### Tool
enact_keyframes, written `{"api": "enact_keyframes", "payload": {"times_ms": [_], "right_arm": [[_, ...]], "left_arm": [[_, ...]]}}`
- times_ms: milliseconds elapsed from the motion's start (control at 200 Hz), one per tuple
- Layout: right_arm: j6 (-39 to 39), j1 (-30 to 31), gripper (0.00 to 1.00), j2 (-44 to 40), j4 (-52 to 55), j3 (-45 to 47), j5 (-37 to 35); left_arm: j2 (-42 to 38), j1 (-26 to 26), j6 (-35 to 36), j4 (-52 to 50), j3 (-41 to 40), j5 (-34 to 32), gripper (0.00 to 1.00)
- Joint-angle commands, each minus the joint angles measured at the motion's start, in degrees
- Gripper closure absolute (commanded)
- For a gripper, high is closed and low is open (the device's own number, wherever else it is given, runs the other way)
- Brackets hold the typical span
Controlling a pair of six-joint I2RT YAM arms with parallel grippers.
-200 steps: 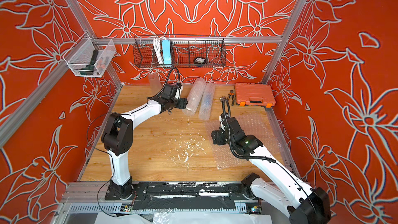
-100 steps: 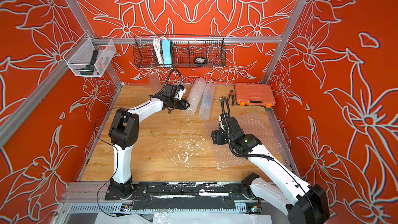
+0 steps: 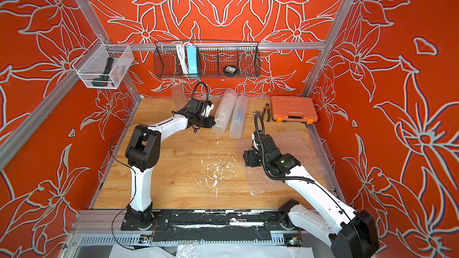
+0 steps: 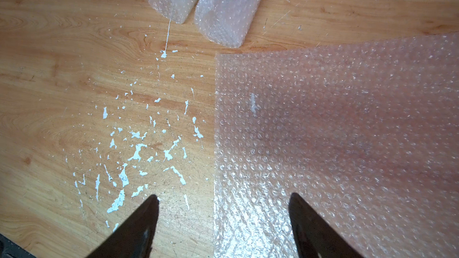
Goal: Unwrap the vase from the bubble wrap
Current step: Move the bubble wrap to the center of the board.
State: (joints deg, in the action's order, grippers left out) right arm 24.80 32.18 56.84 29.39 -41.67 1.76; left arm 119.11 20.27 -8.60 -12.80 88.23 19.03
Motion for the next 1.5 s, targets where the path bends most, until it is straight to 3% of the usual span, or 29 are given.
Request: {"api": "enact_keyframes", "payload": {"times_ms": [0, 165, 325, 611, 996, 1206, 1276, 1396, 1496], "right_arm": [[-0.2, -0.4, 0.17, 1.1, -1.4, -1.3, 1.8], [-0.2, -0.5, 0.17, 2.5, -2.7, -1.0, 3.8], [-0.4, -0.5, 0.17, 4.2, -4.6, -0.8, 6.3], [-0.3, -0.5, 0.18, 11.4, -10.5, -1.9, 14.0], [0.0, 0.9, 0.25, 23.9, -15.9, -8.7, 26.1], [1.2, 3.2, 0.29, 28.5, -17.5, -11.8, 29.7], [1.6, 3.9, 0.28, 29.3, -18.1, -12.3, 29.7], [1.9, 4.5, 0.28, 30.4, -17.9, -13.7, 29.2], [2.3, 4.8, 0.28, 31.2, -18.5, -14.5, 29.3]], "left_arm": [[-7.0, -0.2, -4.2, 2.5, -6.4, -1.6, 1.0], [-16.4, 0.0, -8.7, 6.7, -18.2, -3.7, 1.0], [-25.7, 1.1, -12.7, 9.7, -29.4, -0.5, 1.0], [-42.5, 7.6, -20.3, 11.3, -46.7, -0.9, 1.0], [-57.0, 17.2, -27.0, 9.2, -56.9, 1.3, 1.0], [-58.9, 19.5, -26.5, 9.3, -59.8, 4.9, 1.0], [-59.1, 19.5, -25.4, 7.3, -59.1, 3.9, 0.9], [-61.0, 19.4, -22.8, 3.7, -56.3, -1.0, 0.54], [-62.0, 18.2, -20.3, 2.4, -54.0, -5.4, 0.34]]}}
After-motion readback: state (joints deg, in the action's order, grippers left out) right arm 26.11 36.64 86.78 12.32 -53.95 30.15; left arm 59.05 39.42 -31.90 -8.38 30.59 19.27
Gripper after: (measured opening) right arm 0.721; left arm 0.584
